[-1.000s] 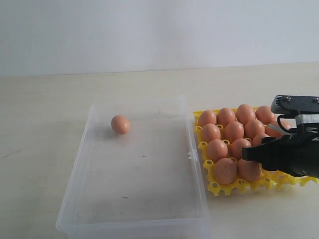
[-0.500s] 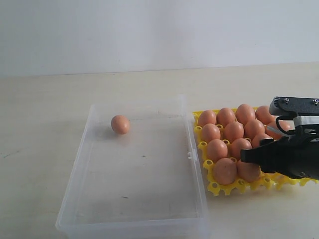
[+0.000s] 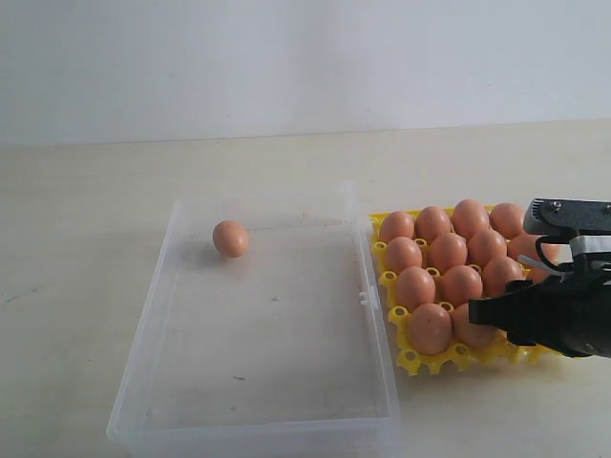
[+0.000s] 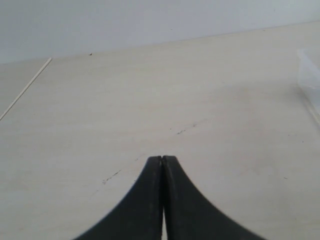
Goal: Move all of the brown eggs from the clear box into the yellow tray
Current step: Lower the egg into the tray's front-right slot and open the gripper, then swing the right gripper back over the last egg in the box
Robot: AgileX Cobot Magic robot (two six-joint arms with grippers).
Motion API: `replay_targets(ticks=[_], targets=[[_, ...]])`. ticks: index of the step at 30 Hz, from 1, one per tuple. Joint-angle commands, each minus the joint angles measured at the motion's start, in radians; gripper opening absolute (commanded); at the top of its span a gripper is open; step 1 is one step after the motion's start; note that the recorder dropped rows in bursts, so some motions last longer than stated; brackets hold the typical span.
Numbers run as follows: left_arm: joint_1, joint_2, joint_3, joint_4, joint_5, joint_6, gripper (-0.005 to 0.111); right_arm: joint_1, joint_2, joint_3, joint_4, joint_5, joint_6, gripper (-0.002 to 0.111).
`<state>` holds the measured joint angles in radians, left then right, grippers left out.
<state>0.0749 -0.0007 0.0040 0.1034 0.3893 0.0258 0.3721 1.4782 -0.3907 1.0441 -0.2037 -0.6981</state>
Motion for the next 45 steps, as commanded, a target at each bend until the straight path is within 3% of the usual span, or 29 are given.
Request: replay_targets(ticks=[1, 6, 7, 8, 11, 14, 24, 28, 32, 35, 42, 45], targets=[[-0.005, 0.001, -0.004, 0.000, -0.009, -0.004, 0.000, -0.003, -0.001, 0.005, -0.001, -0.001, -0.013, 0.000], [-0.005, 0.001, -0.004, 0.000, -0.009, -0.004, 0.000, -0.003, -0.001, 0.005, -0.001, -0.002, -0.015, 0.006], [-0.005, 0.001, -0.004, 0.000, -0.009, -0.004, 0.000, -0.003, -0.001, 0.005, -0.001, -0.002, -0.015, 0.012], [-0.005, 0.001, -0.004, 0.000, -0.009, -0.004, 0.000, -0.003, -0.001, 0.005, -0.001, 0.002, -0.015, 0.027], [-0.005, 0.001, -0.004, 0.000, -0.009, -0.004, 0.000, -0.003, -0.001, 0.005, -0.001, 0.013, -0.011, 0.052], [-0.005, 0.001, -0.004, 0.000, -0.009, -0.004, 0.000, -0.003, -0.001, 0.005, 0.003, 0.015, -0.011, 0.065], [-0.005, 0.001, -0.004, 0.000, -0.009, -0.004, 0.000, -0.001, -0.188, -0.073, 0.019, 0.062, -0.009, 0.059], [-0.005, 0.001, -0.004, 0.000, -0.009, -0.004, 0.000, 0.007, -0.155, -0.278, -0.088, 0.309, 0.162, 0.032], [-0.005, 0.001, -0.004, 0.000, -0.009, -0.004, 0.000, 0.079, 0.026, -0.469, -0.107, 0.352, 0.168, 0.011], [-0.005, 0.001, -0.004, 0.000, -0.009, -0.004, 0.000, 0.112, 0.164, -0.608, -0.149, 0.431, 0.156, 0.015], [-0.005, 0.001, -0.004, 0.000, -0.009, -0.004, 0.000, 0.181, 0.453, -0.957, -0.299, 0.608, 0.161, 0.041], [-0.005, 0.001, -0.004, 0.000, -0.009, -0.004, 0.000, 0.203, 0.553, -1.106, -0.391, 0.696, 0.199, 0.043]])
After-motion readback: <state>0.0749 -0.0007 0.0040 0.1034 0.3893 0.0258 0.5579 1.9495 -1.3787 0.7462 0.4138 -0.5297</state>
